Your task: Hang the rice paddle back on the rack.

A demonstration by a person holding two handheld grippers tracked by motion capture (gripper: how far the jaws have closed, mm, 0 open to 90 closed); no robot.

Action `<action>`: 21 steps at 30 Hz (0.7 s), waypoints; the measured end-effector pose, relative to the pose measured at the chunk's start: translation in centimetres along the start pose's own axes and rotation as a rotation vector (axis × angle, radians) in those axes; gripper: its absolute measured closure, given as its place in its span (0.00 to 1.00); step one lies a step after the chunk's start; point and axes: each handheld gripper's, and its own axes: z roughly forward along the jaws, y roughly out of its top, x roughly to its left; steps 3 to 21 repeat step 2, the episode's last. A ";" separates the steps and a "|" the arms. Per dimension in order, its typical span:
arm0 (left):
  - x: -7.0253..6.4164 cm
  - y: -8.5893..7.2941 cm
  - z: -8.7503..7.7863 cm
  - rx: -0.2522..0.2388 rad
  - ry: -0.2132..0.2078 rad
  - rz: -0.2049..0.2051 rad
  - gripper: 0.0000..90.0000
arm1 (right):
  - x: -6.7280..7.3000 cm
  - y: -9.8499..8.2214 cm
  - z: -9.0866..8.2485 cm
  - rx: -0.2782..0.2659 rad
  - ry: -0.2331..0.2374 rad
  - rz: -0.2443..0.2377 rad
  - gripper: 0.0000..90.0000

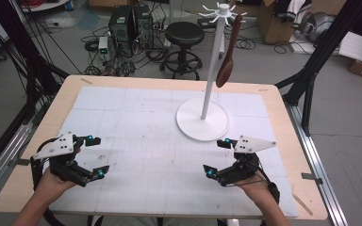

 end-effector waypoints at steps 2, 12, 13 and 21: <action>0.1 0.0 0.0 -0.004 0.001 0.000 0.02 | -0.1 0.0 -0.1 -0.004 -0.004 0.003 0.00; 0.1 0.0 0.0 -0.004 0.001 0.000 0.02 | -0.1 0.0 -0.1 -0.004 -0.004 0.003 0.00; 0.1 0.0 0.0 -0.004 0.001 0.000 0.02 | -0.1 0.0 -0.1 -0.004 -0.004 0.003 0.00; 0.1 0.0 0.0 -0.004 0.001 0.000 0.02 | -0.1 0.0 -0.1 -0.004 -0.004 0.003 0.00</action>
